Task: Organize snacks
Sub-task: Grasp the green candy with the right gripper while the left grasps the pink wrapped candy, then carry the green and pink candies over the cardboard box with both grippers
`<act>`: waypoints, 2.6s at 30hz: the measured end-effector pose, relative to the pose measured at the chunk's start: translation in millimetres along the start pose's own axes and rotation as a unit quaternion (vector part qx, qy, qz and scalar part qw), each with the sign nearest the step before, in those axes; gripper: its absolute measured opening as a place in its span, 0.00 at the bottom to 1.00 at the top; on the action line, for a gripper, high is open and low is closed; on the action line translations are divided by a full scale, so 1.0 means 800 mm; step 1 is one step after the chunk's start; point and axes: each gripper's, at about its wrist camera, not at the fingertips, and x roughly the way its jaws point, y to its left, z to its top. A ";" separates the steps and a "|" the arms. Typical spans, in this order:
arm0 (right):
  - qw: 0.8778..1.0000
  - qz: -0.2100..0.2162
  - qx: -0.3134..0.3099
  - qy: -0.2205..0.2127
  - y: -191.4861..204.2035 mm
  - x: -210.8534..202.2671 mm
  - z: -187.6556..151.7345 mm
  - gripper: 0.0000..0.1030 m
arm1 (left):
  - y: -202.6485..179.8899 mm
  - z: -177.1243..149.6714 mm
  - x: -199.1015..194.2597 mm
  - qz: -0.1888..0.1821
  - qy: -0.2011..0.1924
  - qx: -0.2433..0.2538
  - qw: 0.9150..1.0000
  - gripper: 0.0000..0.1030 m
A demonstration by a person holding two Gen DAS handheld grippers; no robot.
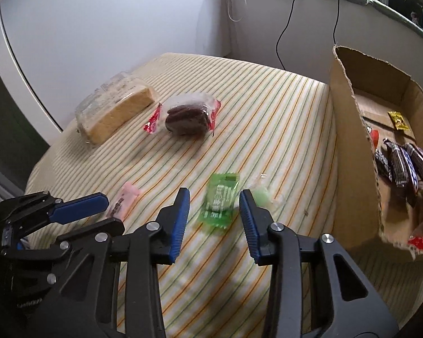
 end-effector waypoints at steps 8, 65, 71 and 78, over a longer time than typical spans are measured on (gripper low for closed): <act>0.999 -0.018 -0.035 0.009 0.011 0.010 0.001 0.33 | 0.002 -0.004 0.009 0.010 0.005 0.005 1.000 0.22; 0.995 -0.024 0.020 -0.091 -0.109 -0.139 0.006 0.21 | -0.119 0.094 0.013 -0.038 -0.052 0.083 0.994 0.17; 0.994 -0.040 0.033 -0.095 -0.144 -0.145 0.007 0.21 | -0.146 0.116 0.029 -0.048 -0.053 0.099 0.992 0.17; 0.992 -0.056 0.048 -0.099 -0.178 -0.152 0.009 0.21 | -0.169 0.137 0.050 -0.056 -0.051 0.114 0.991 0.17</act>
